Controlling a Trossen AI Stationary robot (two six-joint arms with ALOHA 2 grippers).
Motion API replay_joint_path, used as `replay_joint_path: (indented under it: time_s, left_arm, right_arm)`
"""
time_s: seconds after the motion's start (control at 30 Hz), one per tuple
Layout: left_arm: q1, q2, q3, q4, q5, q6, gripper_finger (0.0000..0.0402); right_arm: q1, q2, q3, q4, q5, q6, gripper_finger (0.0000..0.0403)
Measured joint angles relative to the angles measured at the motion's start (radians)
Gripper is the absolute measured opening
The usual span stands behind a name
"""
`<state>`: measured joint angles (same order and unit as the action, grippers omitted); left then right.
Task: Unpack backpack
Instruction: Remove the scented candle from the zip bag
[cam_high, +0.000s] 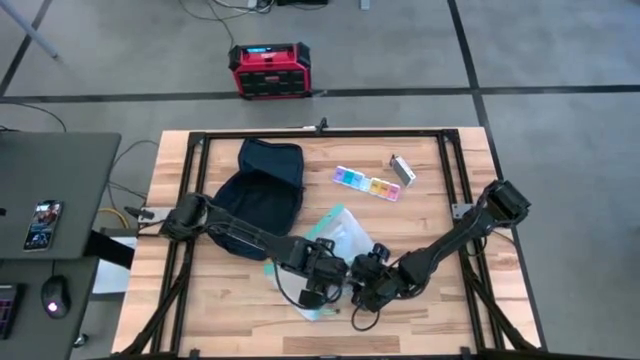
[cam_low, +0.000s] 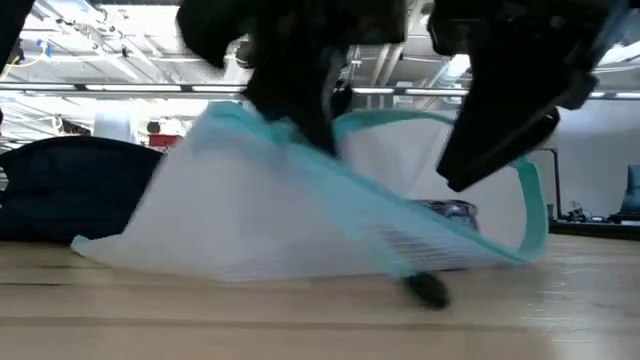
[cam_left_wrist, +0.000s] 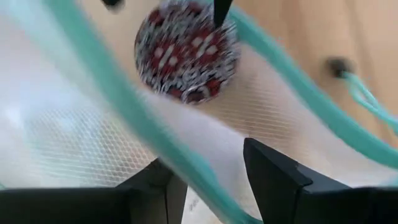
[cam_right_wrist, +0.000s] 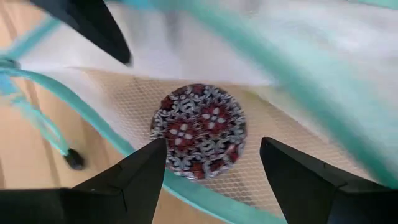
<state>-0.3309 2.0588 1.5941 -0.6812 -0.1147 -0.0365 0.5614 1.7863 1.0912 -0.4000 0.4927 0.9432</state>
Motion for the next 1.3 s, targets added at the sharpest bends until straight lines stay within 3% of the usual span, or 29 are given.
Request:
replay_joint_path:
  time_s: [0.2, 0.4, 0.73, 0.9, 1.17, 1.3]
  left_arm:
    - [0.01, -0.248, -0.26, 0.284, -0.013, -0.052, 0.0126]
    - [0.027, -0.329, -0.494, 0.526, -0.009, -0.087, 0.0125]
    - [0.047, -0.326, -0.605, 0.642, -0.027, -0.059, 0.0125]
    - [0.058, -0.322, -0.639, 0.644, -0.163, -0.006, 0.0125]
    - [0.097, -0.305, -0.723, 0.754, -0.156, 0.002, 0.0125]
    - [0.124, -0.307, -0.784, 0.799, -0.155, -0.051, 0.0125]
  right_arm:
    - [-0.028, 0.0, 0.0, 0.025, 0.001, -0.001, 0.0255]
    - [-0.078, 0.002, 0.0, 0.132, 0.003, -0.002, 0.0255]
    - [-0.143, 0.047, 0.0, 0.182, 0.006, -0.036, 0.0255]
    - [-0.178, 0.086, 0.0, 0.221, 0.013, -0.023, 0.0255]
    - [-0.229, 0.107, 0.001, 0.208, -0.025, -0.005, 0.0255]
    - [-0.224, 0.147, 0.006, 0.221, -0.103, 0.037, 0.0255]
